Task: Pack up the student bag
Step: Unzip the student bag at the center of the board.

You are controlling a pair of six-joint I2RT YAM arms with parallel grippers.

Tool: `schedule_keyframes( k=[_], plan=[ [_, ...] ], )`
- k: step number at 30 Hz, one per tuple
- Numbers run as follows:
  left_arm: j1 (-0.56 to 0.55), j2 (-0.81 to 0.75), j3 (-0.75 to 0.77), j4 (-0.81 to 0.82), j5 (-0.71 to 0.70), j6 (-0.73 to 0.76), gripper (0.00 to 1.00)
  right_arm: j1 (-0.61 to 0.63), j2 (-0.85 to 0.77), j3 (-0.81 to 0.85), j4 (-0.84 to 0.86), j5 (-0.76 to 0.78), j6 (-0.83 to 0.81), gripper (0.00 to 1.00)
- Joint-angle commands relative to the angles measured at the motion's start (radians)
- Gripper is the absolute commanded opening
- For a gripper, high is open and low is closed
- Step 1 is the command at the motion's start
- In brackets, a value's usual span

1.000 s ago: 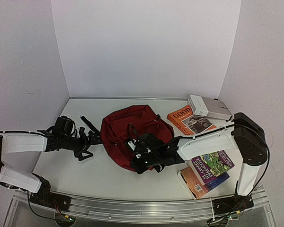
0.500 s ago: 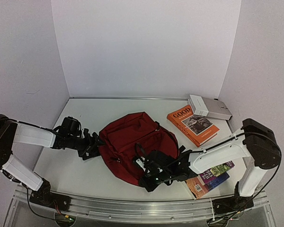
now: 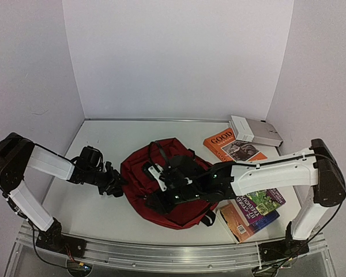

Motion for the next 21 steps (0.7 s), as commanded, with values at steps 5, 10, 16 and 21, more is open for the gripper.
schedule_keyframes(
  k=[5, 10, 16, 21],
  plan=[
    [-0.006, -0.026, 0.042, 0.010, 0.016, 0.051, 0.00, 0.002, 0.248, 0.298, -0.094, 0.112, -0.202, 0.42],
    [-0.012, -0.130, 0.035, -0.026, 0.019, 0.107, 0.00, 0.001, 0.361, 0.429, -0.153, 0.194, -0.262, 0.42],
    [-0.014, -0.223, 0.017, -0.081, 0.003, 0.136, 0.00, -0.004, 0.439, 0.501, -0.163, 0.226, -0.282, 0.41],
    [-0.015, -0.236, 0.006, -0.089, 0.005, 0.136, 0.00, -0.010, 0.480, 0.536, -0.184, 0.267, -0.290, 0.39]
  ],
)
